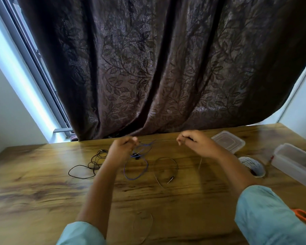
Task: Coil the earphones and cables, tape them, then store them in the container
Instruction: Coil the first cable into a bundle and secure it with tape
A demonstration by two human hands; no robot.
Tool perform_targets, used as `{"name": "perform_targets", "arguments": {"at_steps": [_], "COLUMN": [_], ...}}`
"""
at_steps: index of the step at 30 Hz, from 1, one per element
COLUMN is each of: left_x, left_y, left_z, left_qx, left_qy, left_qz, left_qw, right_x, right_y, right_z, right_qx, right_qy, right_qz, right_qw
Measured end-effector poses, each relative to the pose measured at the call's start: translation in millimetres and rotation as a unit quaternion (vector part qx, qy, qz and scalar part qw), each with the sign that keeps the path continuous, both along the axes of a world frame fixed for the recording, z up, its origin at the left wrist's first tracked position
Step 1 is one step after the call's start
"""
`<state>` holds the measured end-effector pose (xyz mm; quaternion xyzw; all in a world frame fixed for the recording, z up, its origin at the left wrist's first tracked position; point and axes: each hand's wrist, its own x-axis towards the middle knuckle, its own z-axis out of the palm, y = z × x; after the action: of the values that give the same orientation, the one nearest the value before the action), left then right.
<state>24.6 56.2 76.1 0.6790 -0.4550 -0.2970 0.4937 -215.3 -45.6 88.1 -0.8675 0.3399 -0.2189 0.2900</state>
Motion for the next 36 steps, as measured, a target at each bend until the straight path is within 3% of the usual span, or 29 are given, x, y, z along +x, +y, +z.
{"name": "perform_targets", "arguments": {"at_steps": [4,6,8,11,14,16,18,19,21,23,24,27,31,34,36], "left_x": [54,62,59,42,16,-1,-17,-24,-40,-55,-64,-87,-102,-79,-52], "left_y": [20,29,39,48,43,34,24,20,14,4,-1,-13,-15,-11,-5], "left_z": [-22,-28,-27,-21,-15,-14,-15,-14,-4,9,15,27,24,15,7], "left_qx": [0.011,0.076,0.179,0.293,0.350,0.334,0.229,0.148,0.011,-0.057,-0.064,-0.065,-0.038,-0.036,-0.031], "left_qy": [0.050,0.043,0.006,-0.031,-0.158,-0.259,-0.316,-0.292,-0.136,-0.007,0.016,0.045,0.082,0.048,-0.008], "left_qz": [0.167,0.154,-0.002,-0.264,-0.355,-0.370,-0.307,-0.256,-0.165,-0.187,-0.225,-0.284,-0.238,-0.164,-0.138], "left_qw": [0.985,0.984,0.984,0.918,0.852,0.827,0.868,0.910,0.977,0.981,0.972,0.956,0.967,0.985,0.990], "right_x": [-27,-25,-16,-1,12,20,26,28,32,34,34,33,27,13,-1], "right_y": [-4,-1,3,10,18,22,27,29,33,36,38,40,31,13,-5], "right_z": [-3,-1,2,11,22,28,34,37,44,47,49,50,57,57,51], "right_qx": [0.031,0.030,0.015,-0.027,-0.029,0.009,0.084,0.130,0.215,0.253,0.260,0.274,0.298,0.335,0.350], "right_qy": [-0.019,-0.019,-0.018,-0.037,-0.096,-0.154,-0.220,-0.260,-0.353,-0.408,-0.414,-0.408,-0.445,-0.501,-0.515], "right_qz": [-0.046,-0.049,-0.052,-0.040,-0.018,-0.011,-0.002,-0.001,0.012,0.032,0.035,0.027,0.047,0.068,0.047], "right_qw": [0.998,0.998,0.998,0.998,0.995,0.988,0.972,0.957,0.910,0.877,0.872,0.870,0.843,0.795,0.781]}}
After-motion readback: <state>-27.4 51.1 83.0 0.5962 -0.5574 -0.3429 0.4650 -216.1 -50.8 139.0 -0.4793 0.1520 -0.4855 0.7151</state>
